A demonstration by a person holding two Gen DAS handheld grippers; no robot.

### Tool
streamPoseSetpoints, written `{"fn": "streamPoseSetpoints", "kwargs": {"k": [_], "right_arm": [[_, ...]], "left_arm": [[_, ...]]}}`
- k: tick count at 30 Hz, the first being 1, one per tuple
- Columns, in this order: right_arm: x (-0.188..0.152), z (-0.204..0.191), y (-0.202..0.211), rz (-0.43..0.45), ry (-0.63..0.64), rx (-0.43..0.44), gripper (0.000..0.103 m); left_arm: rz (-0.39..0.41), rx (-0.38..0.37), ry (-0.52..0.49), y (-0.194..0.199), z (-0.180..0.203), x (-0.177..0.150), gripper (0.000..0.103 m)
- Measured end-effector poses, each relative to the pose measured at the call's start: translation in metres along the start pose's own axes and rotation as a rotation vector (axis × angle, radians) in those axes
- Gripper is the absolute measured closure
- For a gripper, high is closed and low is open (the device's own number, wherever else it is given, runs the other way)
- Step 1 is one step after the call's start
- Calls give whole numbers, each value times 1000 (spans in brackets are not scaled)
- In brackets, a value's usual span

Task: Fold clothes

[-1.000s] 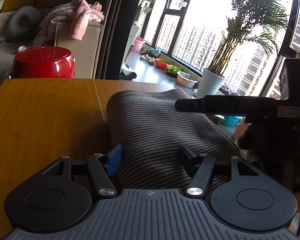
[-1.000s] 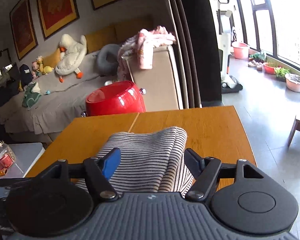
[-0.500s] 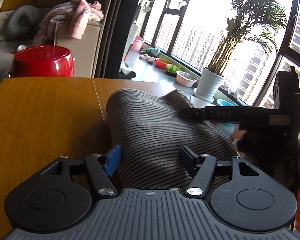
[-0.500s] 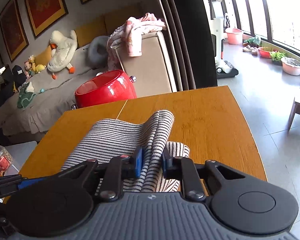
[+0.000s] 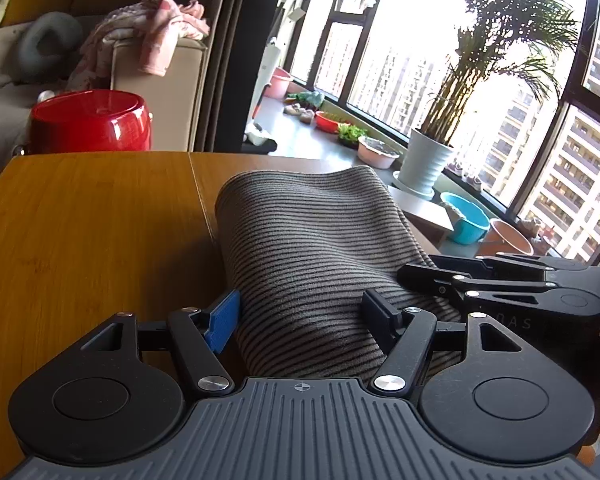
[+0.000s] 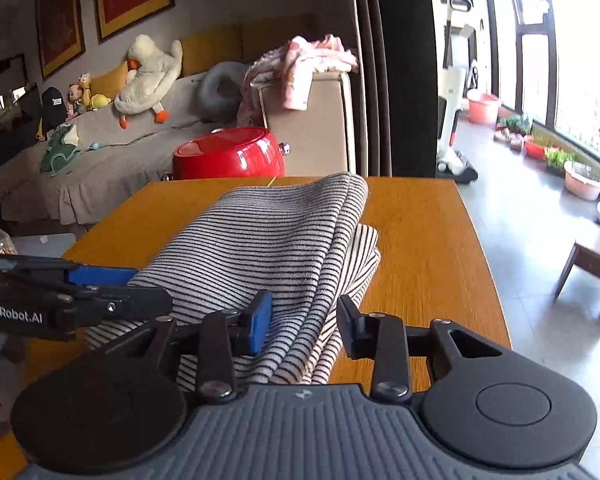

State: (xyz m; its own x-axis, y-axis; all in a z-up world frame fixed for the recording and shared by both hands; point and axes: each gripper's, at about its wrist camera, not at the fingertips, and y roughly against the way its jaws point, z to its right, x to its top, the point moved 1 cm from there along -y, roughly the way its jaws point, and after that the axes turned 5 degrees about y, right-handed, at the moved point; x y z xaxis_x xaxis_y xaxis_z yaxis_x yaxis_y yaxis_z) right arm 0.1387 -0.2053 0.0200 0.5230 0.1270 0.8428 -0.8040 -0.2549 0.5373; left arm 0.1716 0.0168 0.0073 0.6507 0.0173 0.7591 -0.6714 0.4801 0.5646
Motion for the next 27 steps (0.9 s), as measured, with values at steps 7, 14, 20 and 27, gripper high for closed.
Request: {"fn": "streamPoseSetpoints", "kwargs": {"k": [7,14,20,27], "right_arm": [[5,-4,34,20,-30,62,66],[-42,-10,21,-96,-54,81,59],[-41,-7,21,-76,-2,63,46],[-38,10,21,-63,-13,-17,46]], "left_arm": [[0,-21,62,6,-15,-5,30],[-12,-18,62,8,-17,-11,34],[-23,-27,66,6,-15,-10,32],[-33,-53,46,5,-6,-10,31]]}}
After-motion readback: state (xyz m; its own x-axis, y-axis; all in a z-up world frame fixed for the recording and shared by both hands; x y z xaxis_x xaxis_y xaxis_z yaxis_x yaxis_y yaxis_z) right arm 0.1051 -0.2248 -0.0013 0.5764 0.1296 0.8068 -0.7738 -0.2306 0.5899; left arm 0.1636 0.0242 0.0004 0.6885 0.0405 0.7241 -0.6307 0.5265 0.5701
